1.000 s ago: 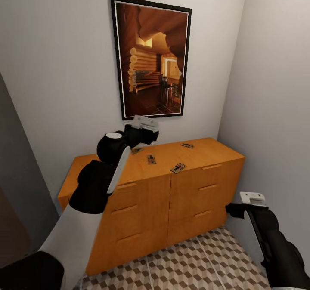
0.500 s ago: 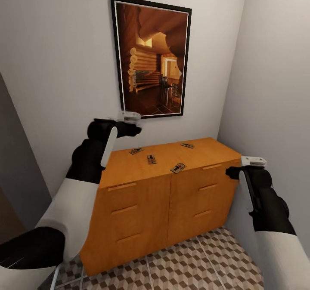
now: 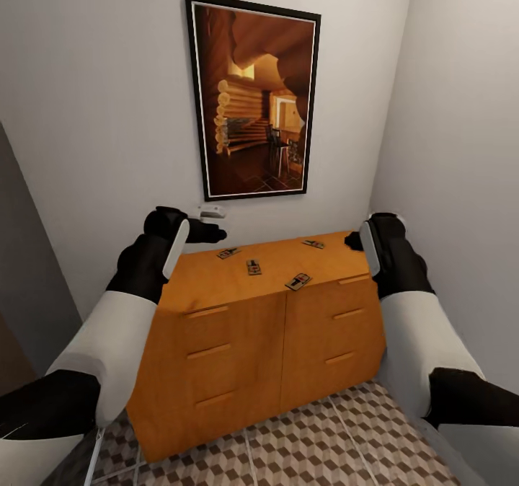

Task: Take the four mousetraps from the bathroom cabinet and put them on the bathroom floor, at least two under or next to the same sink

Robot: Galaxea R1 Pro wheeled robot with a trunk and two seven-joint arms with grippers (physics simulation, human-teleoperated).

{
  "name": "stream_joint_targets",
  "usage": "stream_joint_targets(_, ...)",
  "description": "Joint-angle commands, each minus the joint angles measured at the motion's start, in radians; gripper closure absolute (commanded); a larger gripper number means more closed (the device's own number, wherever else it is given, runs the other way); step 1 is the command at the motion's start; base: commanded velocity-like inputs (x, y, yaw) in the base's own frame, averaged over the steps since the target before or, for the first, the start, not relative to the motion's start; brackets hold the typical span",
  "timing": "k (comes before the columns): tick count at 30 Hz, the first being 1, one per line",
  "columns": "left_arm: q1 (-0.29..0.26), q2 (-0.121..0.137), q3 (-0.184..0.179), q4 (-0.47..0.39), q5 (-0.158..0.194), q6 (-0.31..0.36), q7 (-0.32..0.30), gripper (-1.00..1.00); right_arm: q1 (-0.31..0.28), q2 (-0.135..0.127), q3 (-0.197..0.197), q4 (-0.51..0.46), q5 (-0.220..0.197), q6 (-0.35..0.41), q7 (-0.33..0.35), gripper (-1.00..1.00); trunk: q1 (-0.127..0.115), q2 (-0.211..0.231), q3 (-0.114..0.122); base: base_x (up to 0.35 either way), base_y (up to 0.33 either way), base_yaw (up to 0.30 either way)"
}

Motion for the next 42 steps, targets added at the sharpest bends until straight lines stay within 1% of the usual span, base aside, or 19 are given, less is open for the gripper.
stream_joint_targets(1, -0.001, 0.001, -0.001, -0.001, 0.003, 0.004, -0.002, -1.0, -0.021, 0.008, -0.002, 0.027, 0.005, 0.005, -0.001, -1.0, 0.0, -0.001, -0.001, 0.0, 0.0, 0.0)
stream_joint_targets(3, -0.001, 0.001, -0.004, -0.002, 0.001, 0.005, -0.004, -1.0, -0.054, 0.019, -0.002, 0.076, 0.004, 0.005, -0.004, -1.0, 0.0, -0.001, -0.001, 0.0, 0.0, 0.0)
stream_joint_targets(6, -0.001, 0.001, -0.007, -0.002, -0.003, 0.005, -0.006, -1.0, -0.086, 0.03, -0.002, 0.132, 0.003, 0.005, -0.006, -1.0, 0.0, -0.001, -0.001, 0.0, 0.0, 0.0)
stream_joint_targets(12, -0.002, -0.001, -0.009, -0.004, -0.01, 0.005, -0.008, -1.0, -0.112, 0.04, -0.002, 0.185, 0.003, 0.005, -0.007, -1.0, 0.0, -0.001, -0.001, 0.0, 0.0, 0.0)
stream_joint_targets(19, -0.002, -0.003, -0.008, -0.005, -0.013, 0.006, -0.01, -1.0, -0.119, 0.053, -0.002, 0.2, 0.001, 0.005, 0.005, -1.0, 0.0, -0.001, -0.001, 0.0, 0.0, 0.0)
stream_joint_targets(26, -0.002, -0.004, -0.007, -0.005, -0.012, 0.006, -0.01, -1.0, -0.121, 0.086, -0.002, 0.203, 0.0, 0.005, 0.019, -1.0, 0.0, -0.001, -0.001, 0.0, 0.0, 0.0)
stream_joint_targets(38, -0.002, -0.004, -0.005, -0.005, -0.008, 0.006, -0.009, -1.0, -0.121, 0.102, -0.002, 0.199, 0.001, 0.005, 0.026, -1.0, 0.0, -0.001, -0.001, 0.0, 0.0, 0.0)
stream_joint_targets(42, -0.002, -0.004, -0.005, -0.005, -0.009, 0.006, -0.009, -1.0, -0.121, 0.111, -0.002, 0.195, 0.002, 0.005, 0.025, -1.0, 0.0, -0.001, -0.001, 0.009, 0.0, 0.0)
